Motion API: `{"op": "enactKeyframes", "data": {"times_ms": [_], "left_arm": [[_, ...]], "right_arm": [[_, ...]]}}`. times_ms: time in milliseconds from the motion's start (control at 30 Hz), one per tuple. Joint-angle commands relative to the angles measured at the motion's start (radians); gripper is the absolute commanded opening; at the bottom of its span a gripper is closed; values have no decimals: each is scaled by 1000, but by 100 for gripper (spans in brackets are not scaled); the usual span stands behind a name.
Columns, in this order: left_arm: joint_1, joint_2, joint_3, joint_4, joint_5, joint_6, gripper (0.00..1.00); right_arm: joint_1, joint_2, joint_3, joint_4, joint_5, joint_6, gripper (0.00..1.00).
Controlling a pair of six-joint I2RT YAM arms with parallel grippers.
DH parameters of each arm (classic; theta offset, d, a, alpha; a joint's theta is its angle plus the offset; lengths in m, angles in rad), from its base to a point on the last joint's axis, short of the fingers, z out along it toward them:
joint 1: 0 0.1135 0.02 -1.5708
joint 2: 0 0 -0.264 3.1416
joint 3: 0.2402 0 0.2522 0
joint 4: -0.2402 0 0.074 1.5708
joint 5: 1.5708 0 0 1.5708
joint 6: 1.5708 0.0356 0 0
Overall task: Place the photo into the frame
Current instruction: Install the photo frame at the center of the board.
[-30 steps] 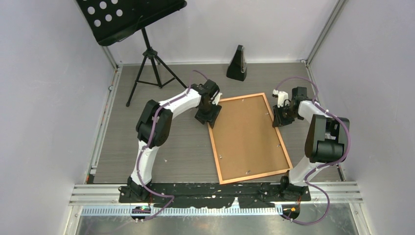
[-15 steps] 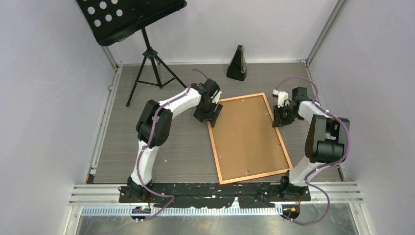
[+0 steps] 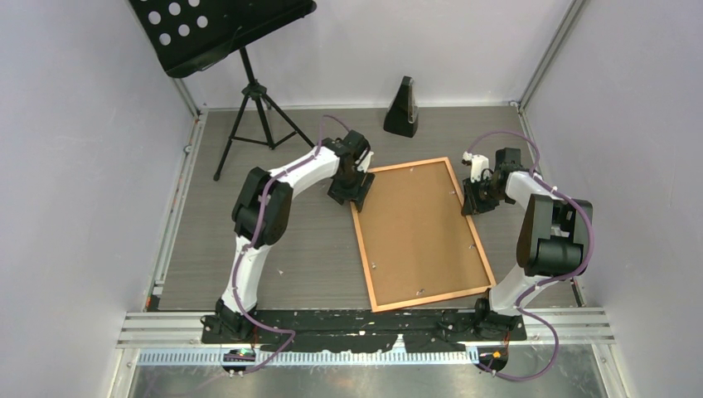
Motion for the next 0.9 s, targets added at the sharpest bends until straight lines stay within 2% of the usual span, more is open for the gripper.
{"op": "enactKeyframes", "data": {"times_ms": [0,467,867], "left_arm": [[4,8,10,-2,9,-3,62],[-22,-10,-17,-1,-74,31,57],[-25,-15,-26,5,-76,37,43]], "right_arm": [[12,3,-22,9,-50,-38,5],[12,-2,-25,9,-58,-38,6],[11,-5,-23,16,-37,-36,6]]}}
